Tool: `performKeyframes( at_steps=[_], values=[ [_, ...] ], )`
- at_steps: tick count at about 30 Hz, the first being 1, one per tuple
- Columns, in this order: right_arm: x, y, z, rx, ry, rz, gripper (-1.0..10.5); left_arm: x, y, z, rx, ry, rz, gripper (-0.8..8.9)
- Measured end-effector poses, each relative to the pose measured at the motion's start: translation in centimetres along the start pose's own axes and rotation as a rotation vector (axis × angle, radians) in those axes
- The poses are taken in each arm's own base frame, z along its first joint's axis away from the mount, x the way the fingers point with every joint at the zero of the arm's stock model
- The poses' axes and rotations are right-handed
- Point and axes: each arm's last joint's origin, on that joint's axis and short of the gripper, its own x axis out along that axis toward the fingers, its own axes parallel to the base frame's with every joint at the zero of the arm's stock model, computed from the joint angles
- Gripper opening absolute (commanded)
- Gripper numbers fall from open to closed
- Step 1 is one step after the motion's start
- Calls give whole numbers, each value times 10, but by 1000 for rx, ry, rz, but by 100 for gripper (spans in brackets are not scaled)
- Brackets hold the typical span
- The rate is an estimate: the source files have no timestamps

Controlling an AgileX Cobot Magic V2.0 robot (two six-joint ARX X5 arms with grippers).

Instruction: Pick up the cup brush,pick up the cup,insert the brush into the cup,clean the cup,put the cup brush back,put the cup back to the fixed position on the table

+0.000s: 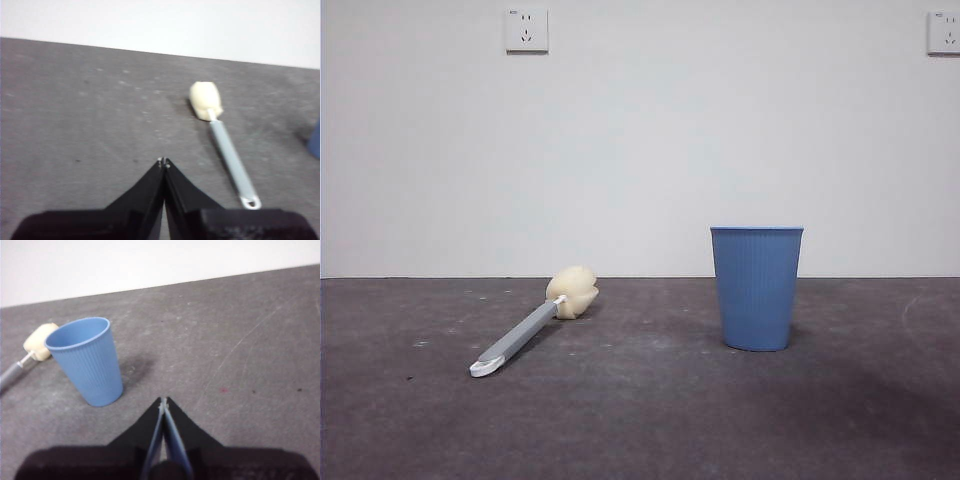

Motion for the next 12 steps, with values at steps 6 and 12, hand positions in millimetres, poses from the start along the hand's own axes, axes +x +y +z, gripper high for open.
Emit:
performKeyframes(
  at_steps=[6, 12],
  values=[
    [0, 1, 0, 151, 2, 19, -10, 0, -2, 0, -91, 8, -65, -7],
    [-8, 6, 22, 204, -40, 67, -12, -5, -7, 13, -162, -5, -126, -6]
  ],
)
